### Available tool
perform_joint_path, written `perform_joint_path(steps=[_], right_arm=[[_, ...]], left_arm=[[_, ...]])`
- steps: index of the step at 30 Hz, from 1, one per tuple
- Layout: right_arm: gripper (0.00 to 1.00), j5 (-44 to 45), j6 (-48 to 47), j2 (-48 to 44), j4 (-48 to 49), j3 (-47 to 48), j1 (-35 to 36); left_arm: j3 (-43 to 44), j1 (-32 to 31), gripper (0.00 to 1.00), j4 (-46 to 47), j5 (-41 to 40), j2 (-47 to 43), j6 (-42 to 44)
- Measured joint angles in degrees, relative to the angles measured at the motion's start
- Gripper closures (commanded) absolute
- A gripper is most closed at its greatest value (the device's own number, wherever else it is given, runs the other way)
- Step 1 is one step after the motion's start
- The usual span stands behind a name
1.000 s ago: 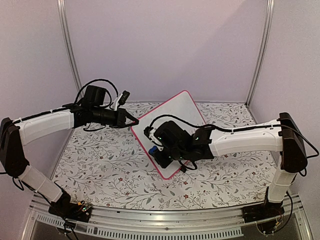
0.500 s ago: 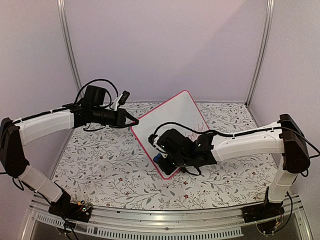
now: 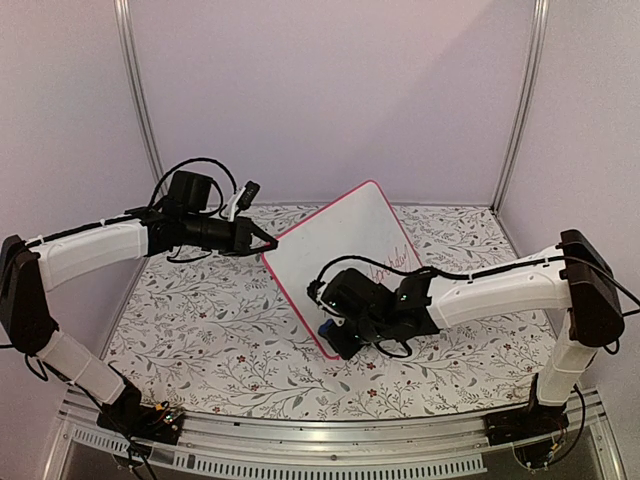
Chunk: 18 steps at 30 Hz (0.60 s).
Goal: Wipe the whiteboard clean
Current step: Erase the whiteboard at the center of the board.
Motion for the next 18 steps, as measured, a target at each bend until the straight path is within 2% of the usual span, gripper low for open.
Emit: perform_joint_path(steps=[7,13,18], right_arm=[[1.00,1.77,-1.01,-0.57,-2.27,2.23,0.00],[1.00,5.40,-5.75,-1.68,-2.49,12.17,-0.46],[1.00,4.85,-7.65,-1.38,-1.62,13.66,-2.01]], left_arm=[[0.00,0.00,1.00,0.07,-0.02,0.00,-0.07],[-0.11,0.00,1.00,0.20,-0.04,0.00,-0.07],[-0.22,-0.02,1.00,0.24,-0.17,-0.09,-0.02]])
